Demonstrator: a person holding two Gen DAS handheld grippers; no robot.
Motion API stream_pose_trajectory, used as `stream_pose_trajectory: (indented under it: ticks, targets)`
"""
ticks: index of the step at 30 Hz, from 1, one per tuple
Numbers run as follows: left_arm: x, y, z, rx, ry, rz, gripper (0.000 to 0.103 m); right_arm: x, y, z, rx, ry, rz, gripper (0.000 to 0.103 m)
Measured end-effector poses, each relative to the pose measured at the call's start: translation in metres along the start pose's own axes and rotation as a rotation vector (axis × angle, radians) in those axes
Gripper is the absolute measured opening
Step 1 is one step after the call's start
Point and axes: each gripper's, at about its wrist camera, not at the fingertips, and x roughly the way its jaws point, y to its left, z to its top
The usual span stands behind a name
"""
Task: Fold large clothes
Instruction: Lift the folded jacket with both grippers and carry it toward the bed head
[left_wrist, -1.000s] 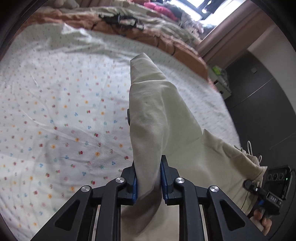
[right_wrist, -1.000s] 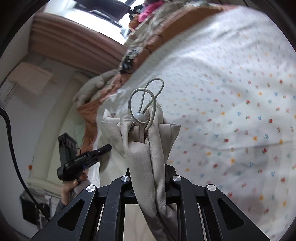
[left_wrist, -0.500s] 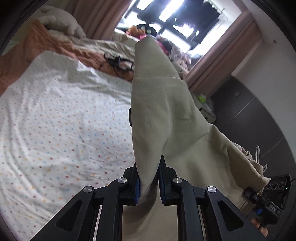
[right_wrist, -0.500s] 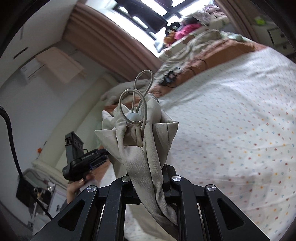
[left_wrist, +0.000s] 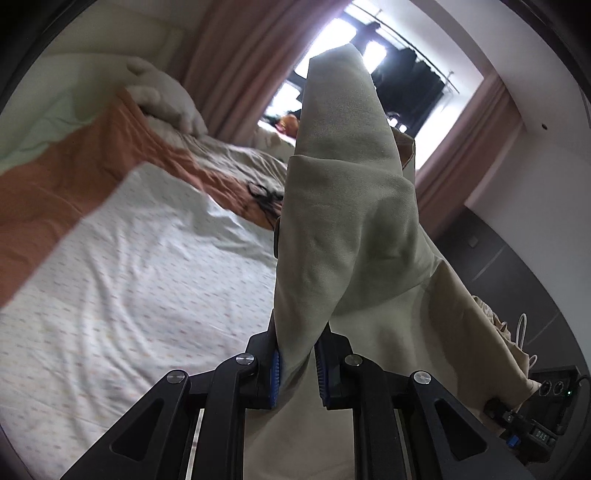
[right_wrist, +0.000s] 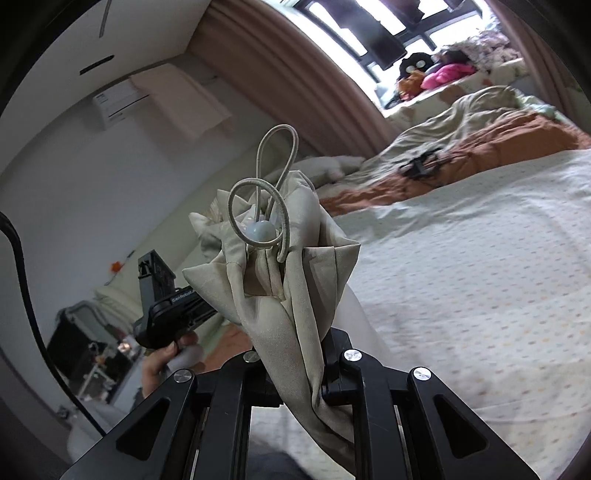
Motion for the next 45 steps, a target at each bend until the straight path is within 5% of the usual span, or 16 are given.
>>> stream_pose_trajectory:
  ticks: [13,32,45]
  targets:
    - [-0.122,0.108,0.042,-0.062,-0.145,0.106,0.015,0.097,0.122,-0.026,-0.103,0.114,0.169,0.014]
    - [-0.242,0.284,0.073,-0.114,-0.28,0.271,0.015,0.281,0.257,-0.094,-0.213,0.302,0.384,0.014]
    - [-0.315,0.378,0.079,-0.15,-0.331,0.43,0.014,0.389,0.321,-0.16,-0.177,0.447,0.535,0.014]
